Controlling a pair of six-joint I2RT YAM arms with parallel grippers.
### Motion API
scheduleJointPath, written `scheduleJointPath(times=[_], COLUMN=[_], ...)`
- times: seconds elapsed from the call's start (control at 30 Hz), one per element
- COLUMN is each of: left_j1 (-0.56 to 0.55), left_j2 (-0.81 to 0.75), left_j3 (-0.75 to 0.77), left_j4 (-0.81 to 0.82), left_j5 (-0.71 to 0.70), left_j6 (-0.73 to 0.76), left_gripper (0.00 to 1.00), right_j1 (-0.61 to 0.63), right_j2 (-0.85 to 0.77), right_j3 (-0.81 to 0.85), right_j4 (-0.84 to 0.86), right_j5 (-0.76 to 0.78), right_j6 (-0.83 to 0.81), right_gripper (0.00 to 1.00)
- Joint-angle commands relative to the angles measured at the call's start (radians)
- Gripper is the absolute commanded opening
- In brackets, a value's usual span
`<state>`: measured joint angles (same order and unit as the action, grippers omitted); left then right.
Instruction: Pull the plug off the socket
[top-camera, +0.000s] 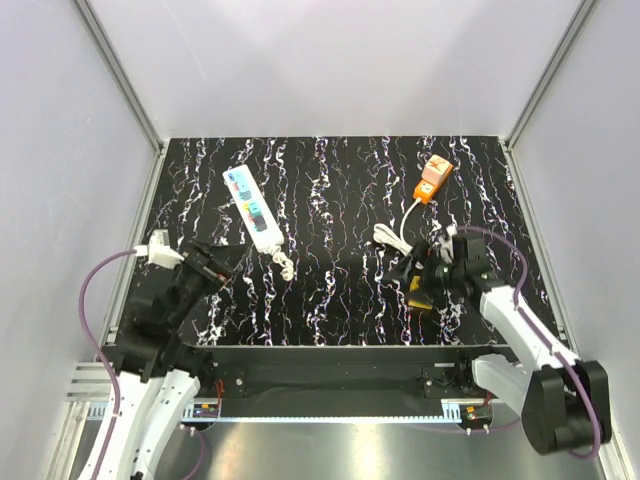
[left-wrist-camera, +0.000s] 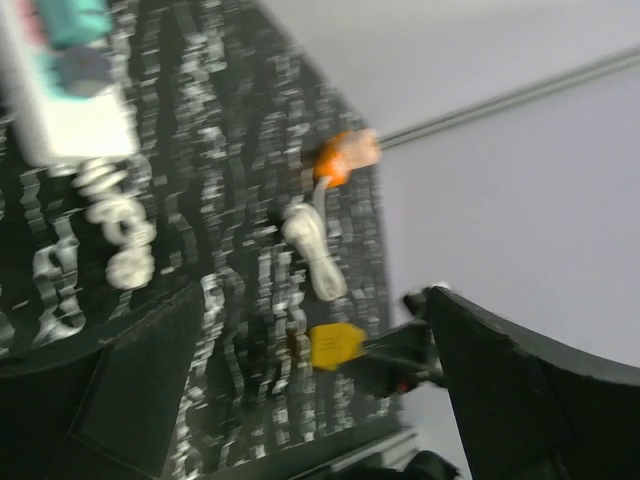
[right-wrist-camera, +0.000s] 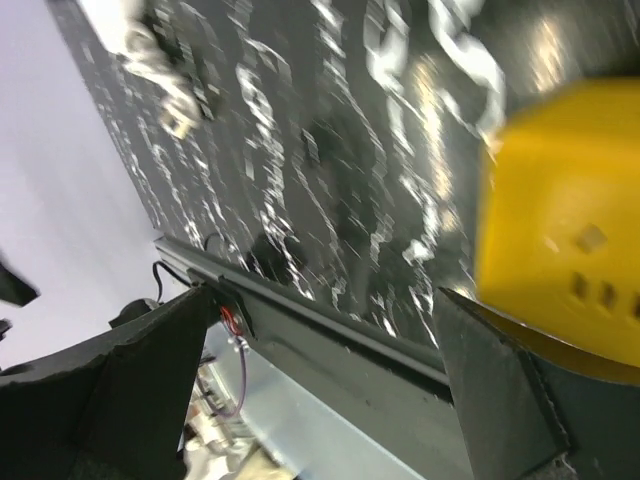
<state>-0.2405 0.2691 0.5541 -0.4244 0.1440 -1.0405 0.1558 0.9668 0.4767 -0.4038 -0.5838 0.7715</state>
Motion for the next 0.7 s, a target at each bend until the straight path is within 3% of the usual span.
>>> scheduleJointPath(times=[0.0,0.13,0.27,0.43,0.53,0.67], left_j1=[0.004,0.004,0.006,0.006,0.007,0.013], left_j2=[0.128,0.232,0.292,0.402,0.476,0.597], left_j3=[0.101,0.208,0.282,0.358,0.365,0.374], left_j4=[-0.148,-0.202,-0.203,-0.26,-0.296,-0.333], left_j5=[-0.078,-0.029,-0.05,-0.054,-0.057,0.005], left_j6=[0.172,0.316,0.414,0.442,0.448,0.45], left_gripper=[0.99,0.99,0.99,0.99,0.99,0.91], right_j1=[0.01,0.143,0.279,0.412,0.467,0.556], right_j2=[0.07,0.176,0.396,0.697,0.821,0.895], right_j3=[0.16,0.359,0.54,0.747,0.841,0.893], right_j4=[0.078,0.14,0.143,0.191,0.209,0.249], right_j5=[0.022,0.116,0.221,0.295,0.297,0.317], right_j6=[-0.116,-0.169,-0.25,-0.371,-0.396,-0.426], right_gripper=[1.0,1.0,1.0,1.0,1.0,0.98])
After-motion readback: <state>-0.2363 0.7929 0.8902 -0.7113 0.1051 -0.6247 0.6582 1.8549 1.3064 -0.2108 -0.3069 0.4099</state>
